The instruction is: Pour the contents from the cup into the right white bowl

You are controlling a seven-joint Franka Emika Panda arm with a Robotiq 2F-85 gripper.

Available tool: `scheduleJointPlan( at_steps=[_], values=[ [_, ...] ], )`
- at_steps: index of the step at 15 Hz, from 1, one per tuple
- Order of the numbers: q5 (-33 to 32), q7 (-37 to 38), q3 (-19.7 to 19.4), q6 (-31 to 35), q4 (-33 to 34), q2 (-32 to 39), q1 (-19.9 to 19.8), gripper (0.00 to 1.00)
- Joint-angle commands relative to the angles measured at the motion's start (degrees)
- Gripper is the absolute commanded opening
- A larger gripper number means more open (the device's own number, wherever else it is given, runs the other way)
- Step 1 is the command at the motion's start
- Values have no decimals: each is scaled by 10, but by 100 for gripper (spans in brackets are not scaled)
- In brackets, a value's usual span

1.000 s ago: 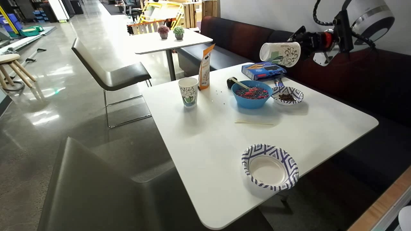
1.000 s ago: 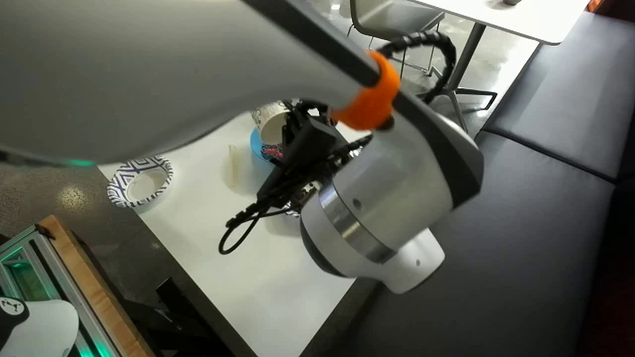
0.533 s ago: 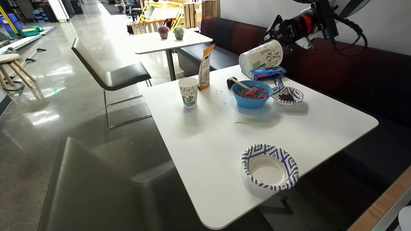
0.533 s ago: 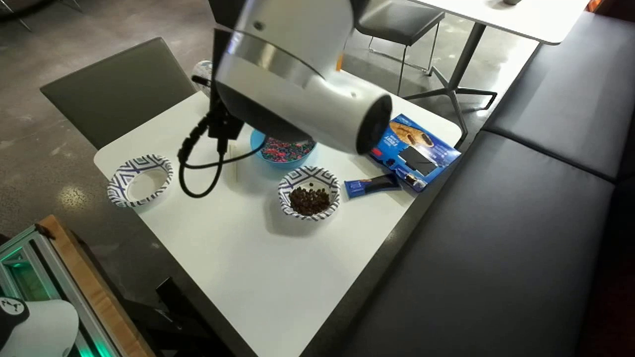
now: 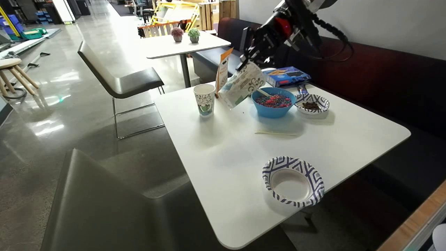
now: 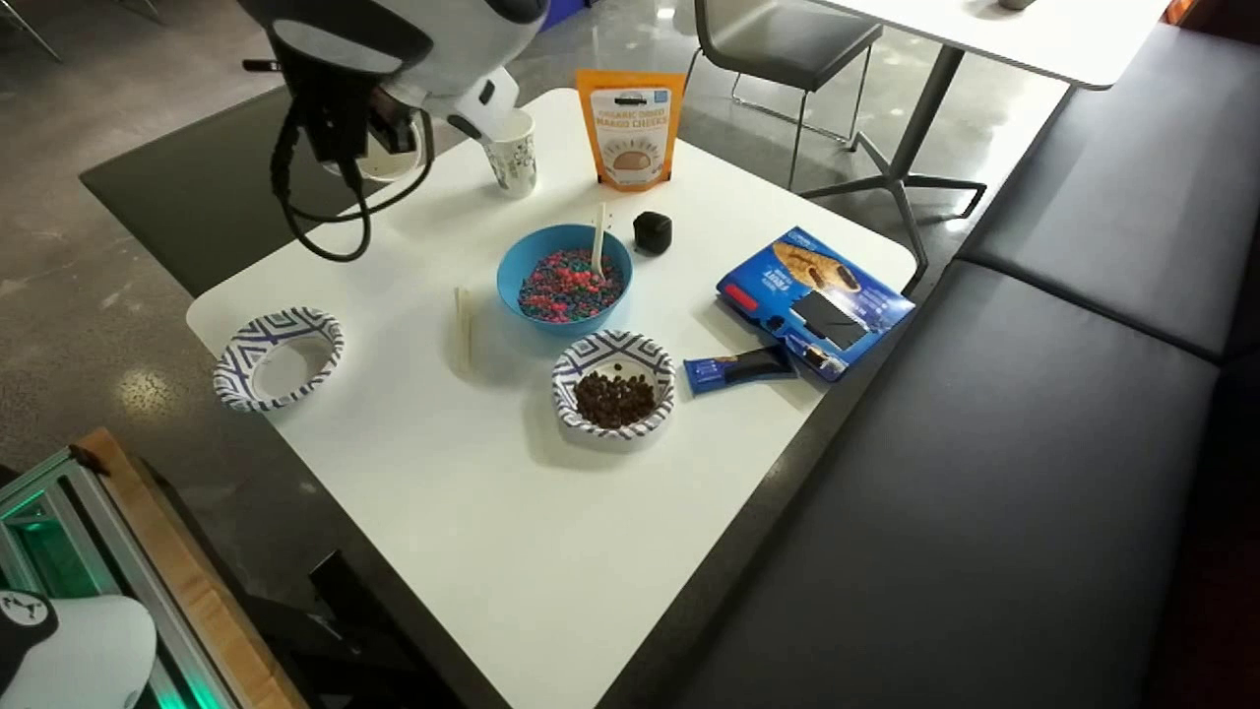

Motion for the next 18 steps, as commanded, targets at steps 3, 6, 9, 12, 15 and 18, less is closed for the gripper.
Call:
scheduleJointPlan(
  at_steps=[3, 6, 9, 12, 15, 18],
  values=[
    [-51, 2, 40, 57, 0, 1, 20, 4],
    [-61, 0, 42, 63, 0, 1, 22, 4],
    [-107, 22, 42, 86, 16, 8, 30, 1],
    [-212, 70, 55, 112, 61, 25, 49, 1],
    [-324, 129, 72, 114, 113, 42, 66, 1],
    [-442, 184, 85, 105, 169, 63, 86, 1]
  ],
)
